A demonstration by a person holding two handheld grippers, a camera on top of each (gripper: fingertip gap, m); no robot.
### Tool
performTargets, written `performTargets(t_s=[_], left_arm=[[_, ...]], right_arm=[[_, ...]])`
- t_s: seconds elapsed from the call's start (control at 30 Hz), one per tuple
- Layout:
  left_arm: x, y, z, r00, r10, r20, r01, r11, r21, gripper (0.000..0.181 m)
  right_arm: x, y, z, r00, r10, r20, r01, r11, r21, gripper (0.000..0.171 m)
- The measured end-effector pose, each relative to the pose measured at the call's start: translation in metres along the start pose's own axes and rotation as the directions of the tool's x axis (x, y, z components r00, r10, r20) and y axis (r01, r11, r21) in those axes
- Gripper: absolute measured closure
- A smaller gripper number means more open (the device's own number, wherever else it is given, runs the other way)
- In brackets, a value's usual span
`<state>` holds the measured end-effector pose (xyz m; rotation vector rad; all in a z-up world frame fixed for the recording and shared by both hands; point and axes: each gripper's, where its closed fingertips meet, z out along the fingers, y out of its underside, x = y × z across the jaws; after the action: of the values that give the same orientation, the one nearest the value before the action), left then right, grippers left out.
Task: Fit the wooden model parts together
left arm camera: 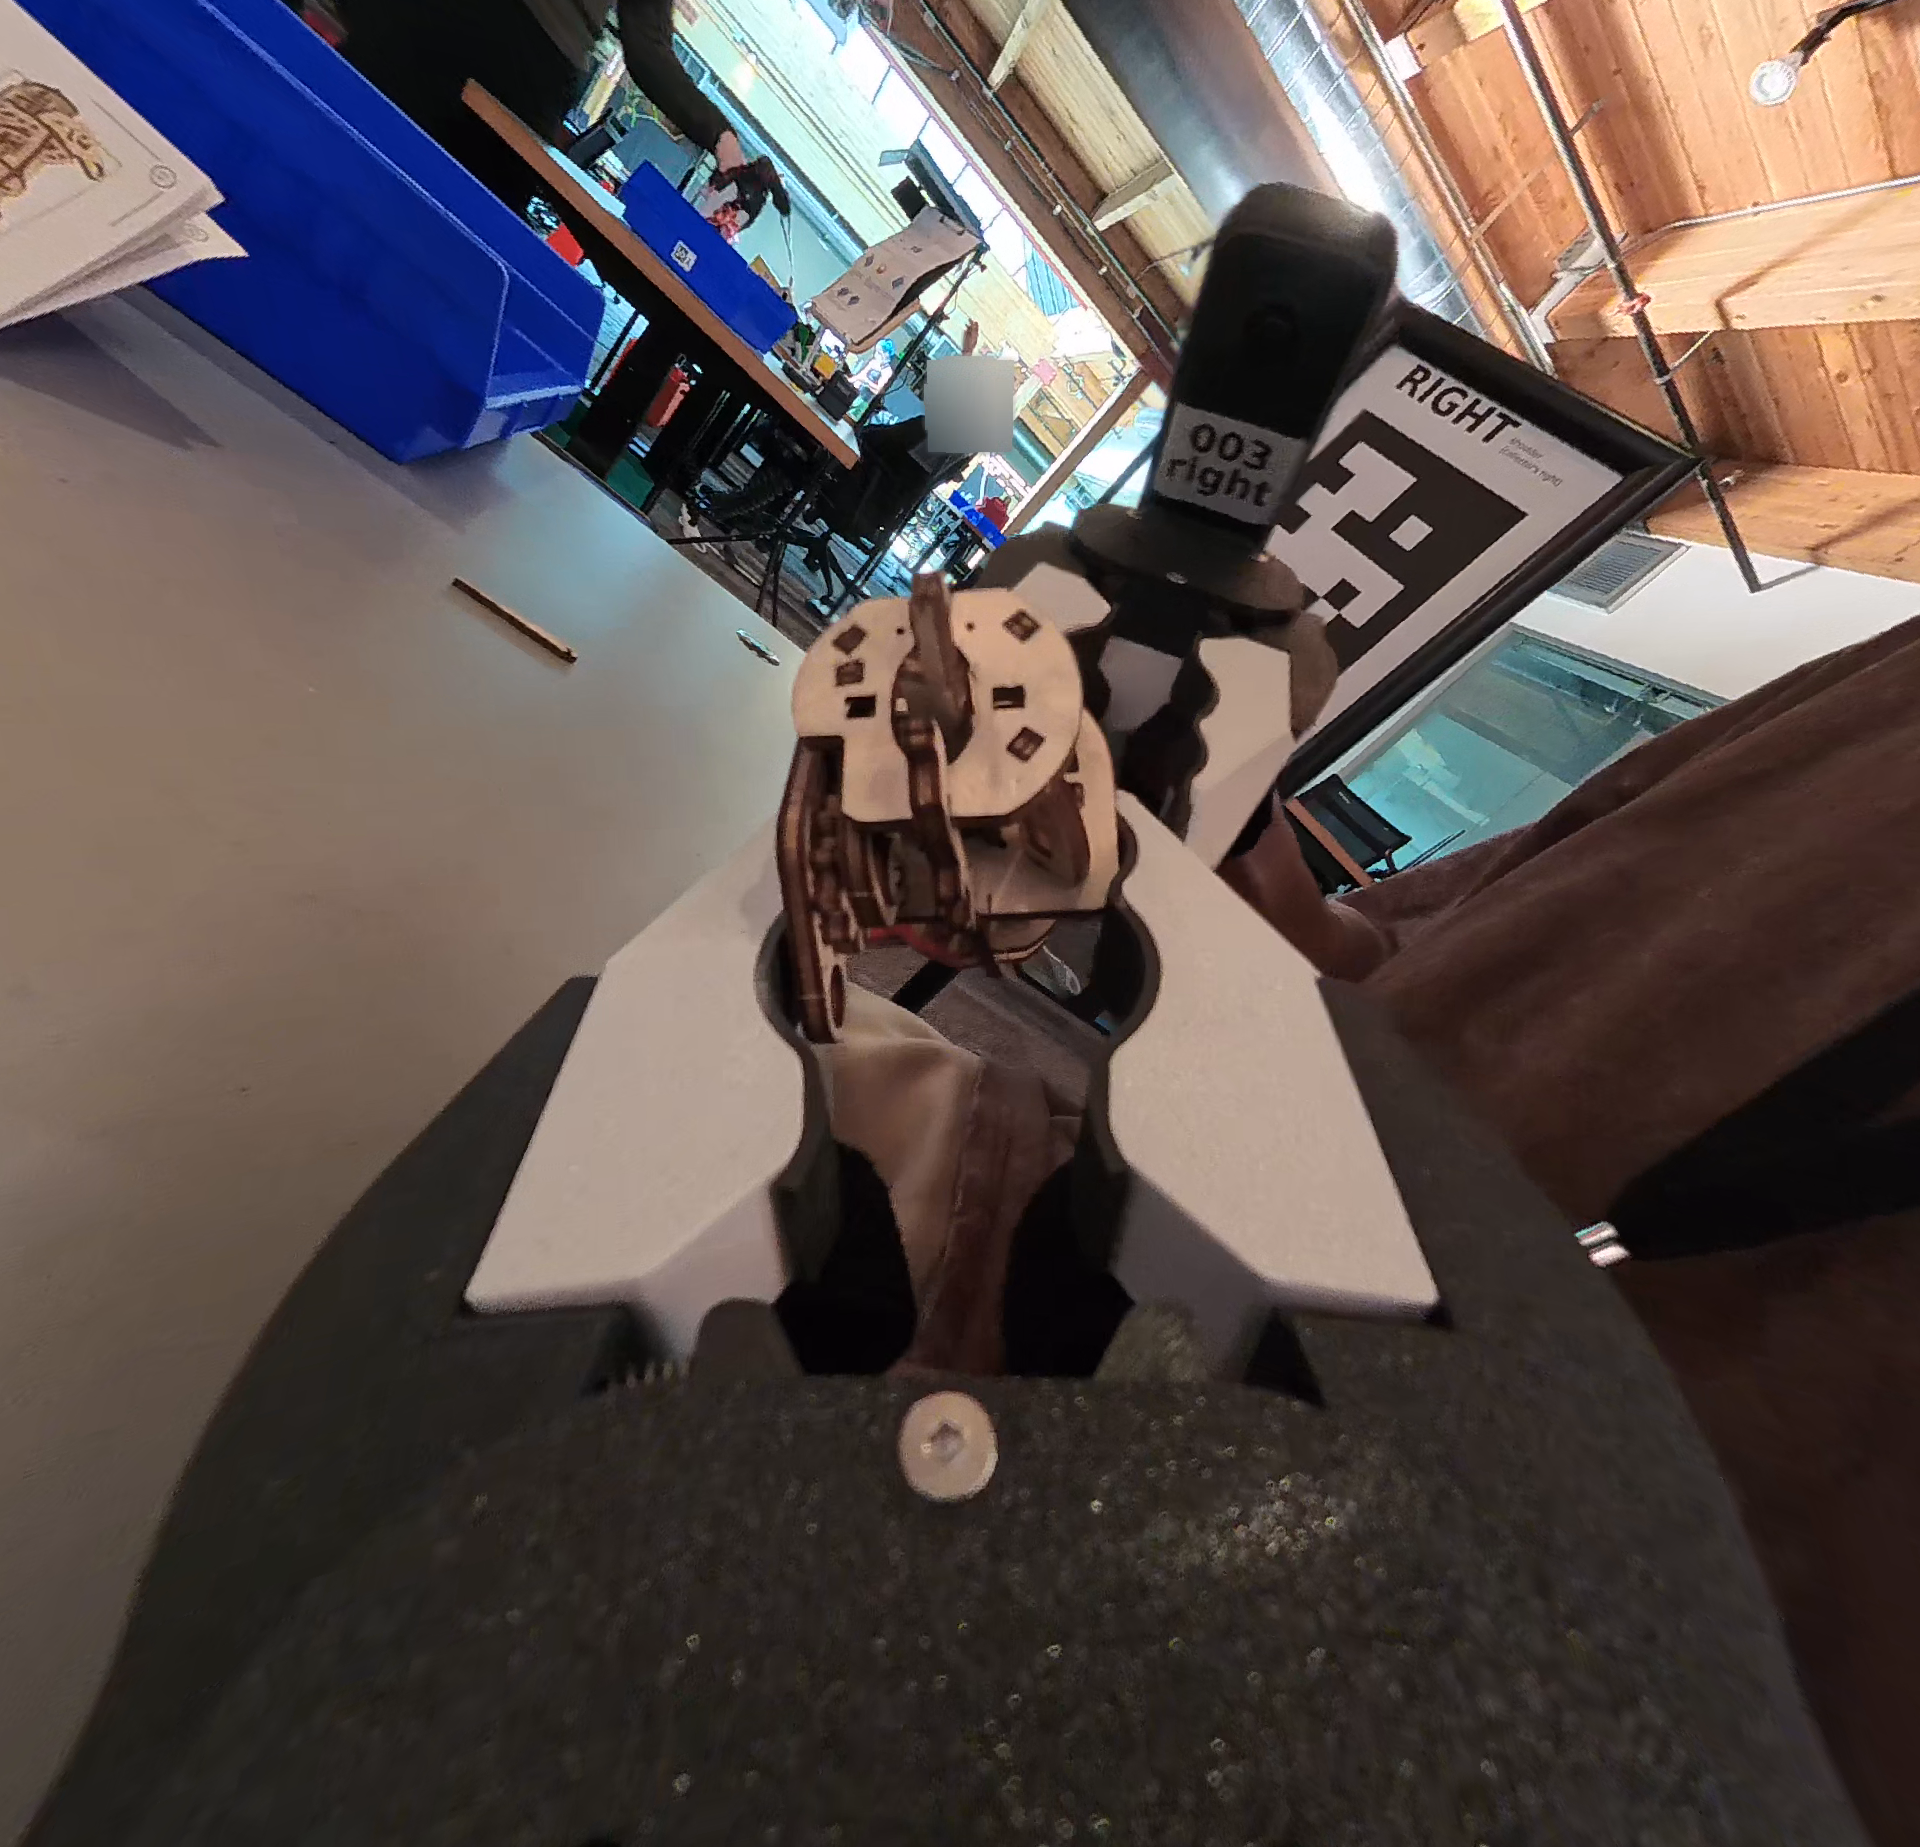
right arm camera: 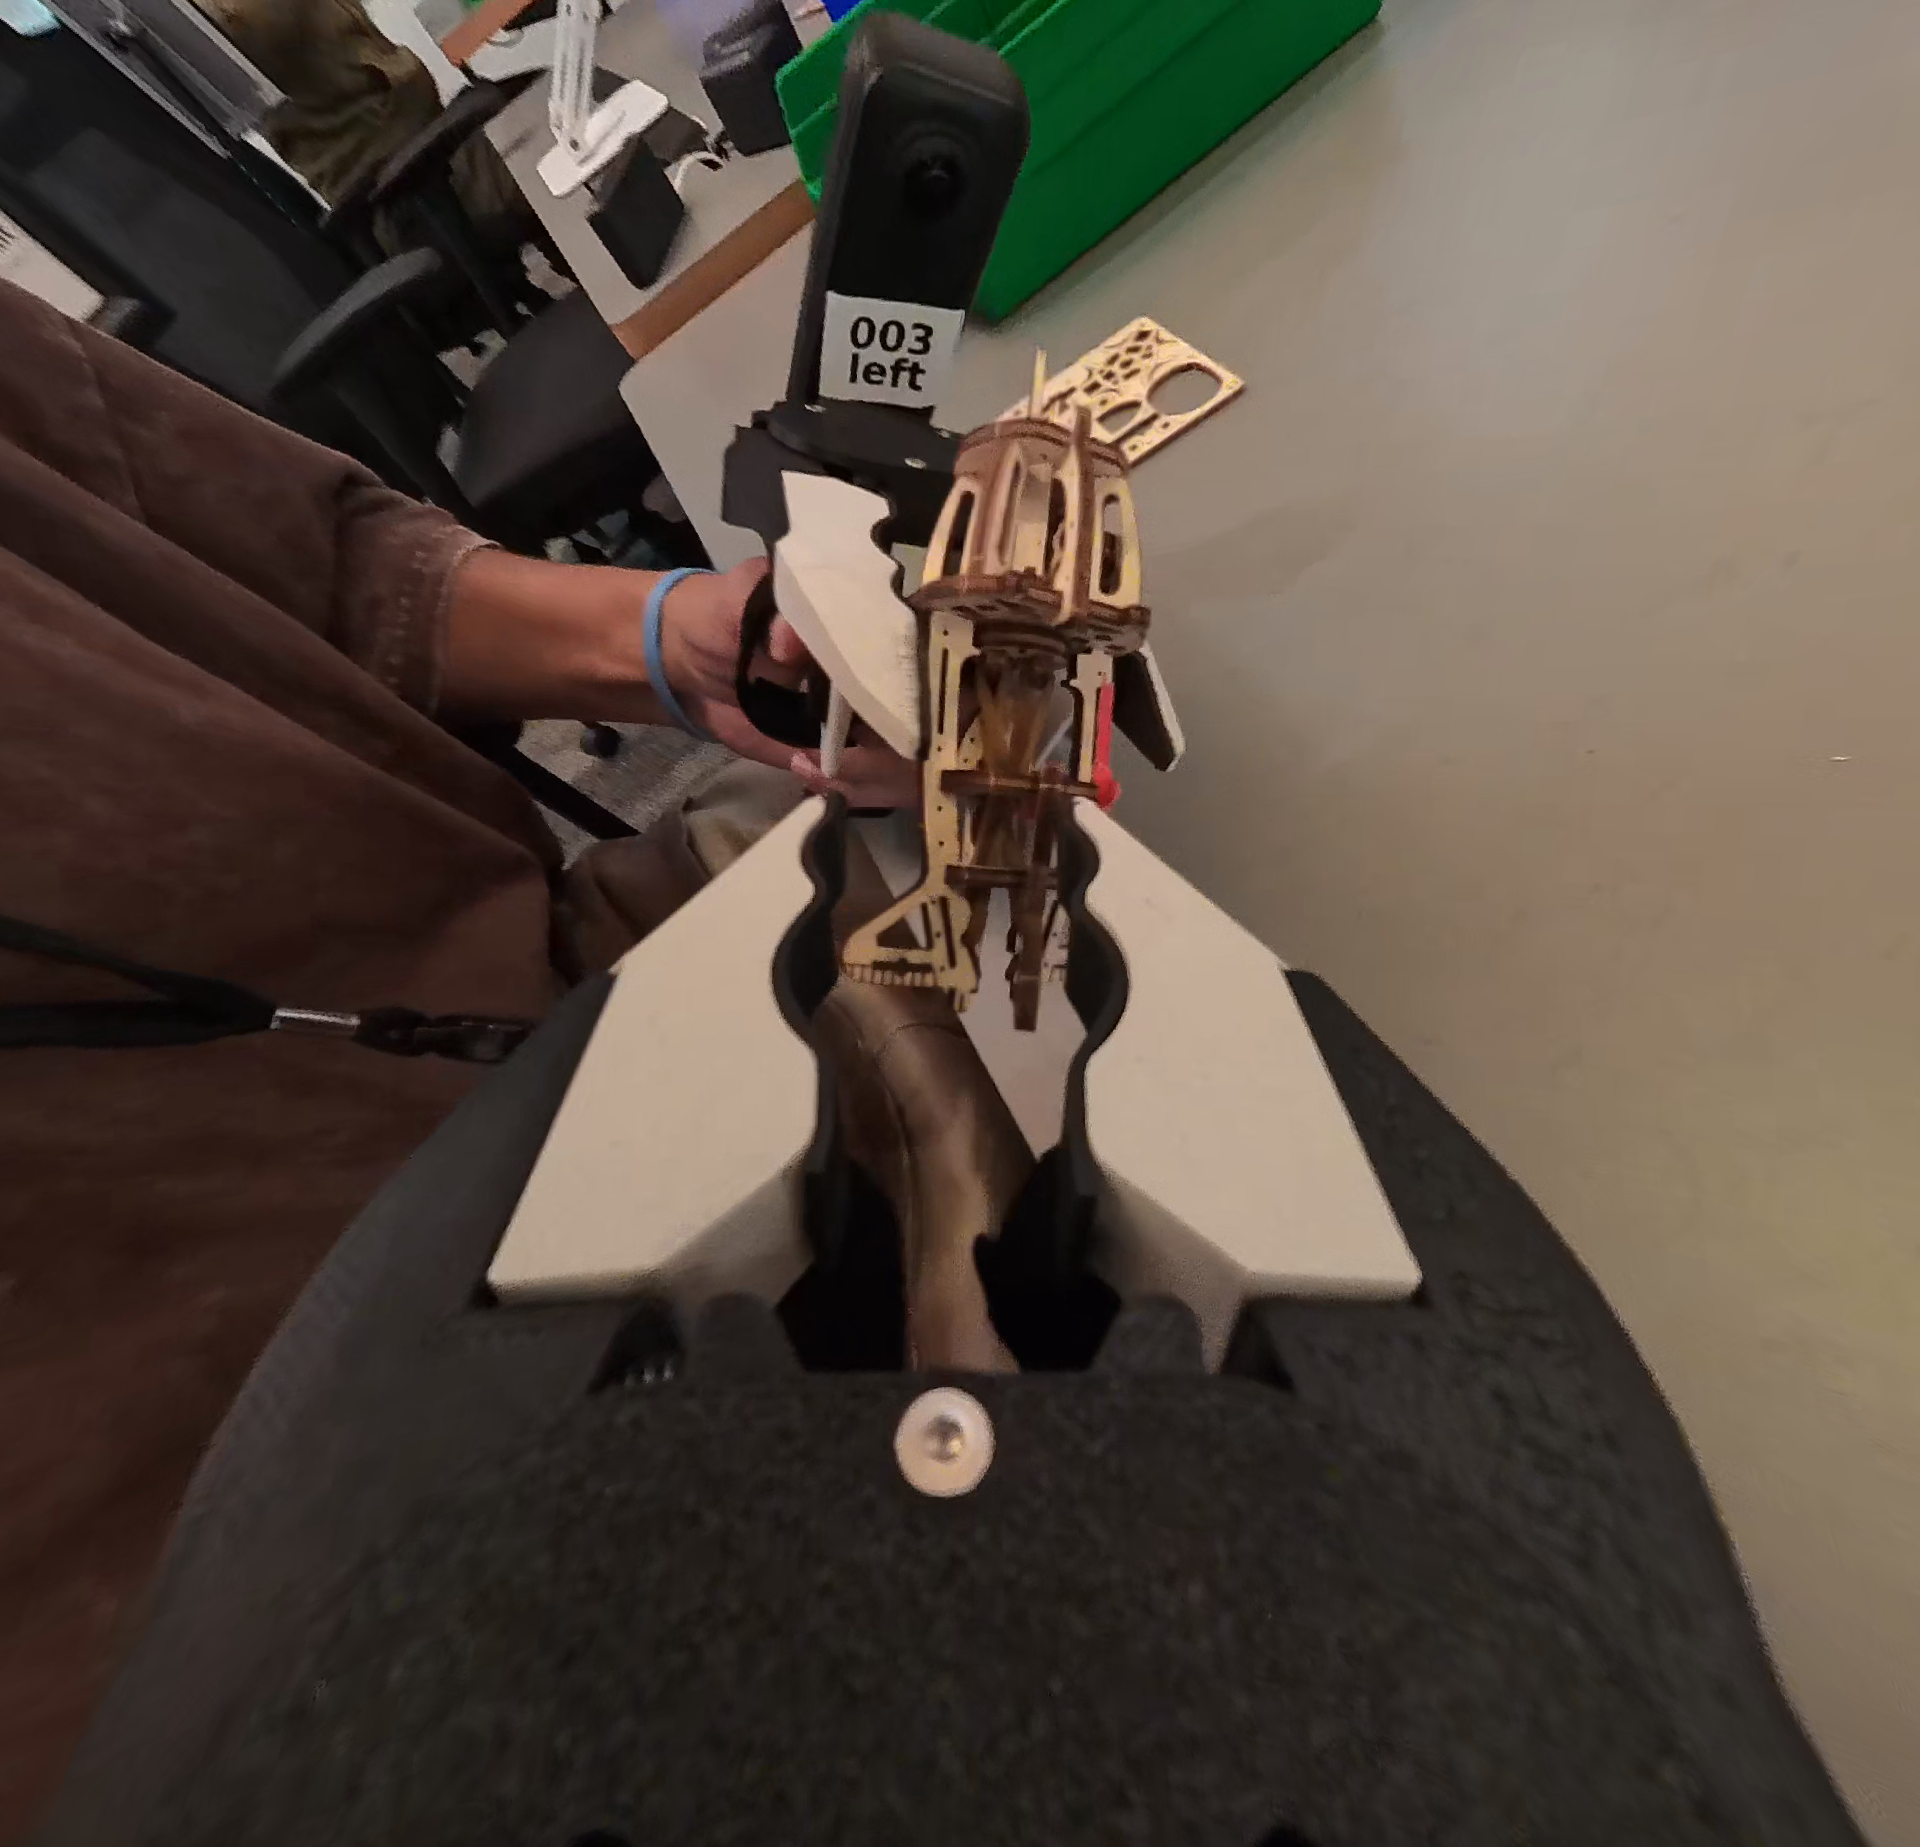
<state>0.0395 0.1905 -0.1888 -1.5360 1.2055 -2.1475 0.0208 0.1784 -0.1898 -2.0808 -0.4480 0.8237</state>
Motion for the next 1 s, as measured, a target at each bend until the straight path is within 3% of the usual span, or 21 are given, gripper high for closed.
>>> performTargets(t_s=[0.47, 0.67, 1.0], left_arm=[[-0.027, 0.006, 0.001, 0.979, -0.022, 0.204, 0.024, 1.0, -0.008, 0.133], [-0.026, 0.0, 0.002, 0.96, -0.044, 0.276, 0.034, 0.999, 0.04, 0.133], [-0.007, -0.01, 0.0, 0.952, 0.061, 0.301, -0.078, 0.996, 0.045, 0.133]], right_arm=[[0.028, 0.019, 0.015, 0.906, -0.226, -0.358, 0.163, 0.967, -0.196, 0.126], [0.038, 0.013, 0.012, 0.831, -0.282, -0.48, 0.213, 0.958, -0.195, 0.14], [0.025, -0.002, 0.005, 0.716, -0.413, -0.563, 0.378, 0.907, -0.185, 0.14]])
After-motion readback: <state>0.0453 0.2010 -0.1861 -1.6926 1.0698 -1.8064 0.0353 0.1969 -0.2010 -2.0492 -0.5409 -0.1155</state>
